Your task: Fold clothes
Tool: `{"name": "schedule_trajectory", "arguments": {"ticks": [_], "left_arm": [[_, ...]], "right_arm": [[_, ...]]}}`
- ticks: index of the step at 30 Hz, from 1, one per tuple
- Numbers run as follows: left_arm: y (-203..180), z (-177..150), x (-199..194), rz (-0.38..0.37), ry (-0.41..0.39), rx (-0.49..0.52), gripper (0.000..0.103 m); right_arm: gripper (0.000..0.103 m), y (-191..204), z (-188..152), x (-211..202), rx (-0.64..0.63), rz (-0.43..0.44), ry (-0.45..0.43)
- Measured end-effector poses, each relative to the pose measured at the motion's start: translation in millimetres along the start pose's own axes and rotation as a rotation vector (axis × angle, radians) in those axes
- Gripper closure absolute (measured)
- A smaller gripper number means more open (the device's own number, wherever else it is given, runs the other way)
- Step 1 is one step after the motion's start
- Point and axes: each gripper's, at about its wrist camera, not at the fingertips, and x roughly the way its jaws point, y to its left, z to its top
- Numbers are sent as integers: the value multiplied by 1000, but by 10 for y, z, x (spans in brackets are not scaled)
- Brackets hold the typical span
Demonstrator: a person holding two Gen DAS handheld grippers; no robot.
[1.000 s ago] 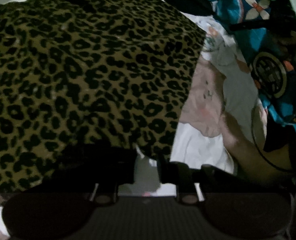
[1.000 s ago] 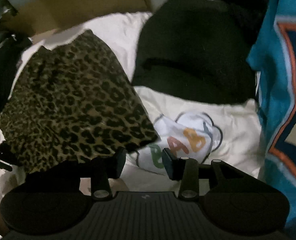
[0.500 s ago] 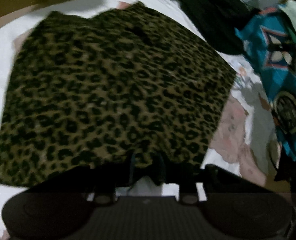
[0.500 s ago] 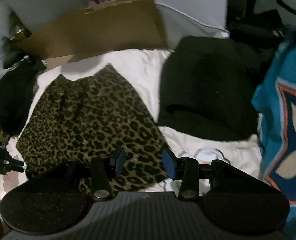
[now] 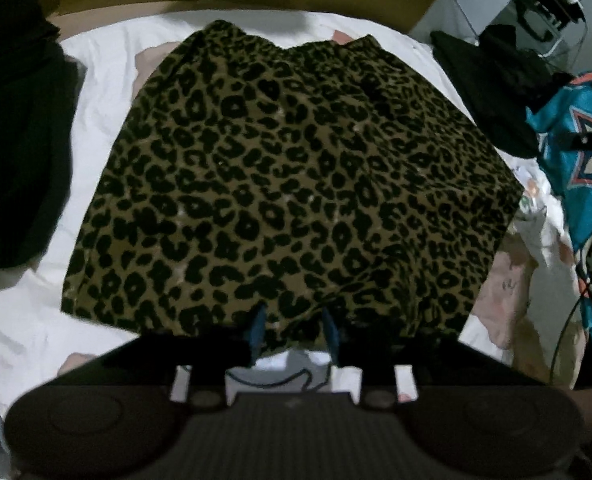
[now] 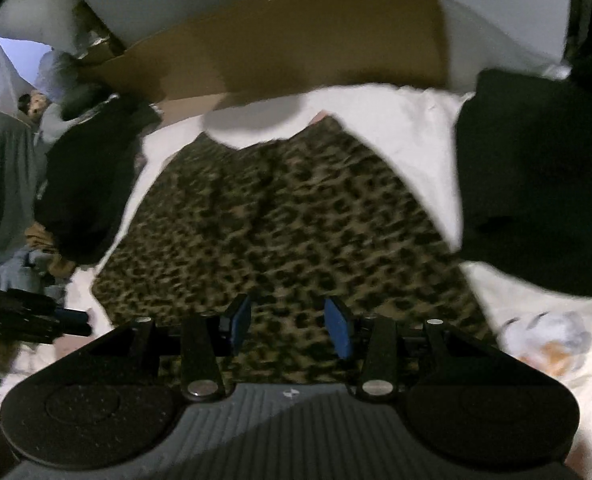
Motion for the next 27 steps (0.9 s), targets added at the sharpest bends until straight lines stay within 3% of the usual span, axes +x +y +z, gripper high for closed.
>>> {"name": "schedule_trajectory", "arguments": {"ticks": [3,7,15,23,27], "left_arm": [[-5,-65,14,-20,2,5,69],[-117,-221,124,-94,18,27,56],[-437,-431,373,-167,49,105,56],[-659,-420,681,-152,38,211,57],[-744,-443,729,-180,43,254,58]], "right_arm": [[55,89,-77,157,-17,13,22],[55,140,-240,333,-13,42,36],[55,228,-655,638,-14,75,76],[55,281,-916,894,-6,86,80],[55,279,-975,937,-15,88,98]]}}
